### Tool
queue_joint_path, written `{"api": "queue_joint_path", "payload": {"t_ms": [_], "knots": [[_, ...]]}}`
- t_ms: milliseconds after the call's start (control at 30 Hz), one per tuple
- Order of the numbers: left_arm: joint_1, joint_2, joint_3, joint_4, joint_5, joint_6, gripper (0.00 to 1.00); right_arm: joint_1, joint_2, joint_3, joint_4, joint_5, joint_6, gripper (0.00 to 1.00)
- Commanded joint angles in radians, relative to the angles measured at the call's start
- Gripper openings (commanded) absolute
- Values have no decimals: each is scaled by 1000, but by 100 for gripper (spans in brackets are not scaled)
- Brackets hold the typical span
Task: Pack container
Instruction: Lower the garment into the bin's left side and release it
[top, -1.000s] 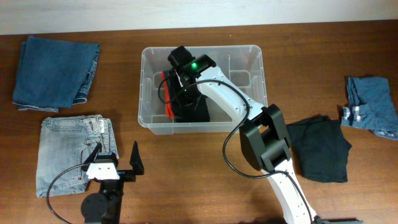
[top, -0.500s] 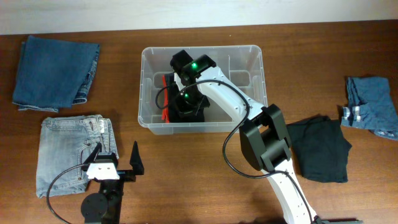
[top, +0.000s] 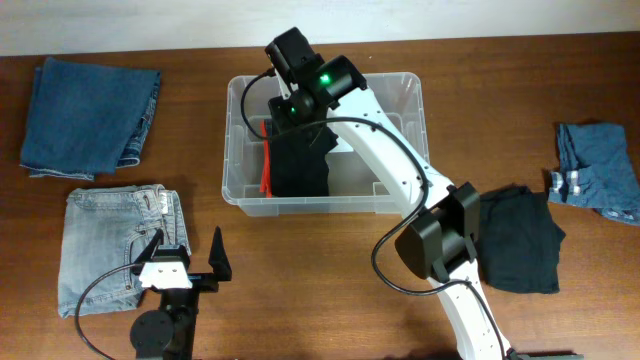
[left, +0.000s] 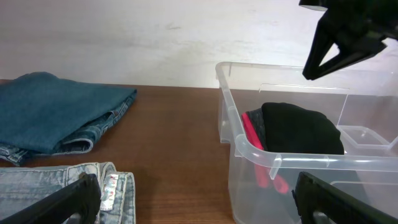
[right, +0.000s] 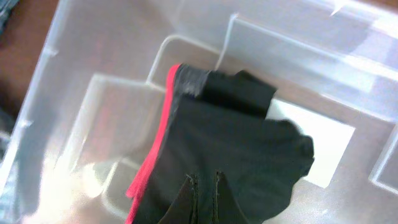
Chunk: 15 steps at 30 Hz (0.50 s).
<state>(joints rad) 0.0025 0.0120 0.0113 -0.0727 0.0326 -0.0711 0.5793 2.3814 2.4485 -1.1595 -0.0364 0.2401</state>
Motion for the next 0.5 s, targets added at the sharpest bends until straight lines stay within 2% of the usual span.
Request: {"api": "queue_joint_path", "payload": {"t_ms": [0, 467], "knots": [[4, -5, -2, -8, -3, 8, 99, -25, 29, -68, 39, 60, 7, 4], [4, -5, -2, -8, -3, 8, 99, -59, 62, -357, 283, 41, 7, 4]]}}
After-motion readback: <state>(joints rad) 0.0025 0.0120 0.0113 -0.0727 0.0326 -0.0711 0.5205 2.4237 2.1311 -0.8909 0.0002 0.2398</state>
